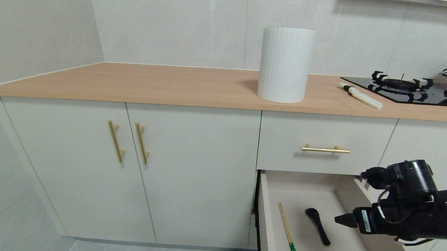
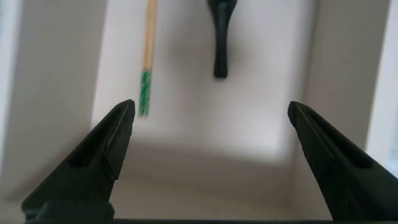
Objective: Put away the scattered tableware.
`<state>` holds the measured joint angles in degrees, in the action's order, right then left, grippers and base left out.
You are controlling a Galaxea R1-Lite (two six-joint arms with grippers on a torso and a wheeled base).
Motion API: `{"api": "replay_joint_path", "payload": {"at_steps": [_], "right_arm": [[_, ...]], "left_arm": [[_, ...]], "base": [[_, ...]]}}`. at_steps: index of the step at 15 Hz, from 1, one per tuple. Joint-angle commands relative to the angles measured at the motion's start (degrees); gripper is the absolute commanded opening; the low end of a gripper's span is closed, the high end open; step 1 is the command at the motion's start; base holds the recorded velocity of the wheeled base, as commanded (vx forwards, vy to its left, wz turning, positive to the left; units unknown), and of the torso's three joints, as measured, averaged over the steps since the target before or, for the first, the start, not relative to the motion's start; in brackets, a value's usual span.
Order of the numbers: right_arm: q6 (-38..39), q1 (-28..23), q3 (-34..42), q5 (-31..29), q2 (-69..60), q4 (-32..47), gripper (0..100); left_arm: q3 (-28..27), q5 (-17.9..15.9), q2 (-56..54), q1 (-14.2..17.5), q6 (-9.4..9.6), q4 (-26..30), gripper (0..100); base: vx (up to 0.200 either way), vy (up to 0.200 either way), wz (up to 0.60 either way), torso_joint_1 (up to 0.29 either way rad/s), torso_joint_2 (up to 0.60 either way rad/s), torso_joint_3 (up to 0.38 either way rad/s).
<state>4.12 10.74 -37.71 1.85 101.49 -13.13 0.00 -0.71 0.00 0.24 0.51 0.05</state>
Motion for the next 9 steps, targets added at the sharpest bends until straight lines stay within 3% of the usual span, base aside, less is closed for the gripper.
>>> {"api": "replay_joint_path", "payload": {"at_steps": [1, 9], "right_arm": [[-0.1, 1.0, 3.1, -0.3, -7.2, 0.9, 100], [-2.1, 1.1, 3.8, -0.3, -8.6, 1.0, 100]], "left_arm": [[0.0, 0.0, 0.0, 0.0, -0.07, 0.0, 100], [0.0, 0.0, 0.0, 0.1, -0.07, 0.0, 100]], "base": [[0.0, 0.0, 0.0, 0.0, 0.0, 0.0], [0.0, 0.0, 0.0, 0.0, 0.0, 0.0]]}}
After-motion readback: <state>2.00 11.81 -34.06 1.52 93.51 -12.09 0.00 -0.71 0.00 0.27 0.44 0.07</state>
